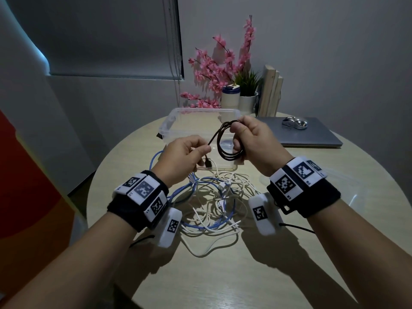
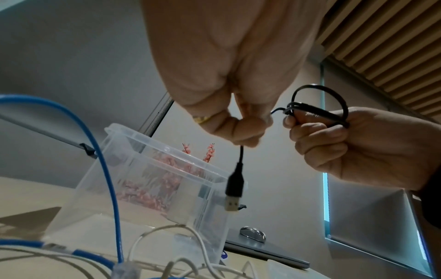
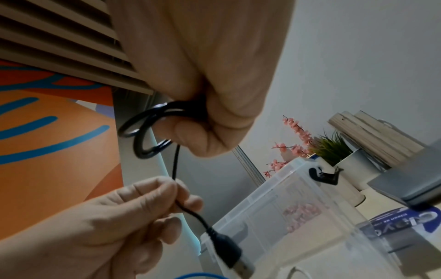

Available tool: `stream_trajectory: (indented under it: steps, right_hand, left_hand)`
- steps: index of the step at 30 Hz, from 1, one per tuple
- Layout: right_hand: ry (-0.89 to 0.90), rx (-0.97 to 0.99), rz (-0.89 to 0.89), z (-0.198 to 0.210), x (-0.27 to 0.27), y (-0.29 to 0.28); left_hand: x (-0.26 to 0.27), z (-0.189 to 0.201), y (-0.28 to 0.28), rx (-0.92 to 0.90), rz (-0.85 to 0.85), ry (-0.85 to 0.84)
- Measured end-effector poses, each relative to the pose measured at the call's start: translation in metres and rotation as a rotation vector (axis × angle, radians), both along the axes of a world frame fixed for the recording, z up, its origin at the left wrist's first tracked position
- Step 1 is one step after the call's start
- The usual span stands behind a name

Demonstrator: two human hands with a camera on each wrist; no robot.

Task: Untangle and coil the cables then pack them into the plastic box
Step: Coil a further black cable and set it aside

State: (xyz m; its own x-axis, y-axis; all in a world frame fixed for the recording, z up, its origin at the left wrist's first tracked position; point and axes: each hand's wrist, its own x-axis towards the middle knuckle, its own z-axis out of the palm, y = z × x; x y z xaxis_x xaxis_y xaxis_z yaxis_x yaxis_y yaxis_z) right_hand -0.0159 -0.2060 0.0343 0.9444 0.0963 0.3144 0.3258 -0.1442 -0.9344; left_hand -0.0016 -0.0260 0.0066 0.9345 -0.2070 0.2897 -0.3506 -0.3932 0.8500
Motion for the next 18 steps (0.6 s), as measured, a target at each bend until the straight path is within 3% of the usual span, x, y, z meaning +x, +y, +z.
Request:
stream_trajectory:
  steps: [6, 11, 18]
  right_hand:
    - [0.021, 0.02, 0.031, -0.004, -0.001, 0.001]
    - [0.029, -0.057, 0.034, -0.009, 0.0, 0.002]
    - [0.06, -0.108, 0.003, -0.011, 0.002, 0.004]
  left_hand:
    - [0.0, 0.002, -0.002, -0.05, 0.052, 0.052]
    - [-0.004, 0.011, -0.009, -0.443, 0.076, 0.186]
    - [-0.007, 0.015, -0.015, -0.748, 0.048, 0.289]
